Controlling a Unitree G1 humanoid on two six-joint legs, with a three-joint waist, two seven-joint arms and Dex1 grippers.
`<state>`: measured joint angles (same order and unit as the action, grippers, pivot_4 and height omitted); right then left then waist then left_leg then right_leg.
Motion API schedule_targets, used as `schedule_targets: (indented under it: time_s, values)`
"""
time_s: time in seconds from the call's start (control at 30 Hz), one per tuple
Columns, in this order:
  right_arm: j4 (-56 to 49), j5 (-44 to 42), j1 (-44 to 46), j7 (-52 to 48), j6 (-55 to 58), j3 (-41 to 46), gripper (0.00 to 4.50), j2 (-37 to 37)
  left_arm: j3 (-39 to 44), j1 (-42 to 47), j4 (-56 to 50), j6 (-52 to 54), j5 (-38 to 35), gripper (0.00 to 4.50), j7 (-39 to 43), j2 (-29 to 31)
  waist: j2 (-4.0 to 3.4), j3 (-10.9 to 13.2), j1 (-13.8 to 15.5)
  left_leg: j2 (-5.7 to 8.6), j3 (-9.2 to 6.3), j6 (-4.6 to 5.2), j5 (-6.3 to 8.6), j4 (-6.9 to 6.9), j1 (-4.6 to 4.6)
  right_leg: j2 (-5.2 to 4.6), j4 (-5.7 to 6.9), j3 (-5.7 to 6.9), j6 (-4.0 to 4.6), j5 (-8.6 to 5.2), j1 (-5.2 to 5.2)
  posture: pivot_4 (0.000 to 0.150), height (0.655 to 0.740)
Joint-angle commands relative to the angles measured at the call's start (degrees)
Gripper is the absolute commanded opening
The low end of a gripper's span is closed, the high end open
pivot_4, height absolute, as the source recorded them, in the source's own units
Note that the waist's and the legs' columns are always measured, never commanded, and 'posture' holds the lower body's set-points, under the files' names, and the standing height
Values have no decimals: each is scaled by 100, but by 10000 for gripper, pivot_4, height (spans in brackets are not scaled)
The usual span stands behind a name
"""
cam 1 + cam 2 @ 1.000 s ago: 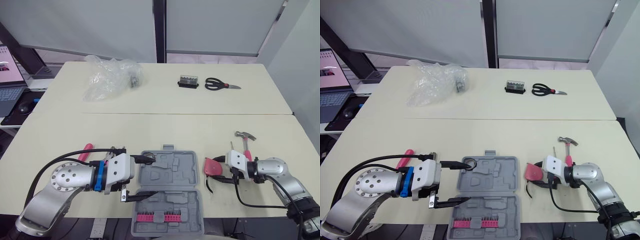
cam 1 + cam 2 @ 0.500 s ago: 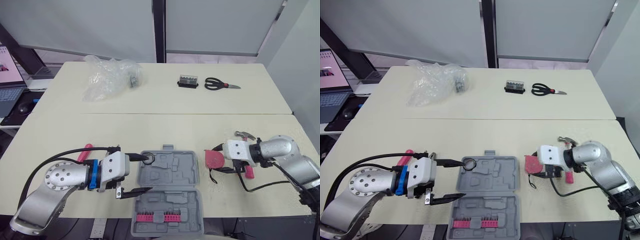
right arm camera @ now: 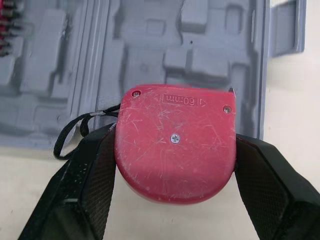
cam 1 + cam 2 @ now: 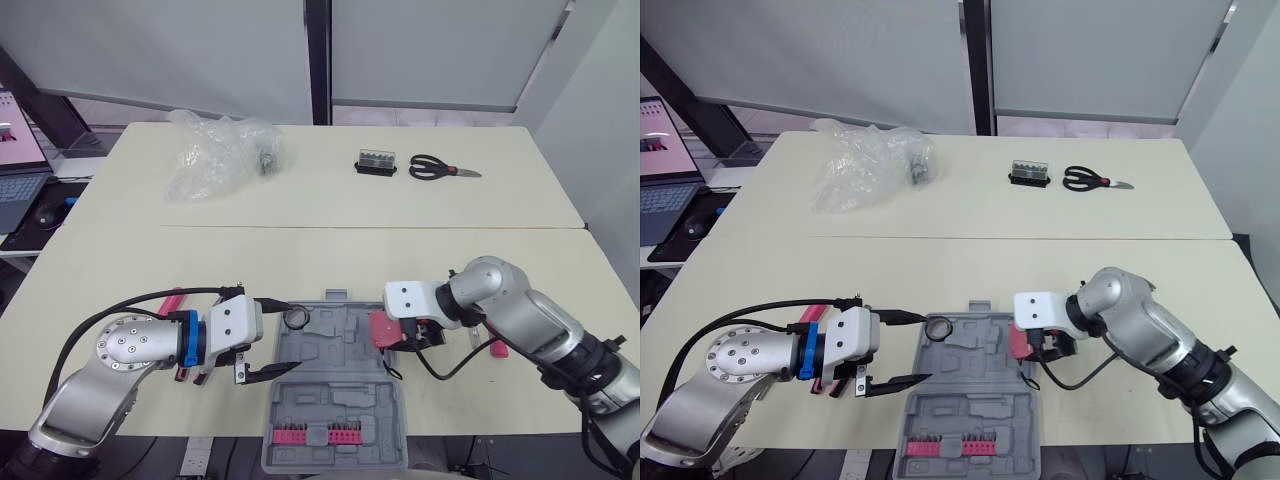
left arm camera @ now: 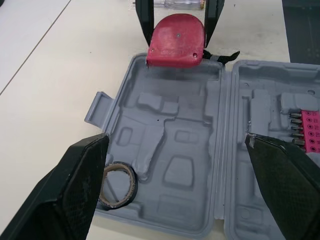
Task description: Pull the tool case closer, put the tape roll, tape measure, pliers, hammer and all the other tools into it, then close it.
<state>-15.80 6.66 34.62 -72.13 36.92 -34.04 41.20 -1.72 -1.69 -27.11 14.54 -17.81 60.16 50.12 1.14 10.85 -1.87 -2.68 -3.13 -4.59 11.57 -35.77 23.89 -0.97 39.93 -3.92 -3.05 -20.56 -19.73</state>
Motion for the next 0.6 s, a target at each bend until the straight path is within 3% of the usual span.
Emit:
schedule_targets:
  time_s: [0.03, 0.6]
  values:
    - [37, 86, 231, 64, 120, -98, 31374, -176, 10, -31, -131, -56, 28, 45000, -73, -53, 0, 0, 0, 0, 0, 0, 0, 0, 0, 0, 0, 0, 0, 0, 1, 1500, 7400]
    - [1016, 414, 676, 126, -274, -419, 31374, -673, -38, -93, -207, -54, 81, 45000, -151, -197, 0, 0, -1, 0, -1, 0, 0, 0, 0, 0, 2, 1, 0, 0, -2, 1500, 7400]
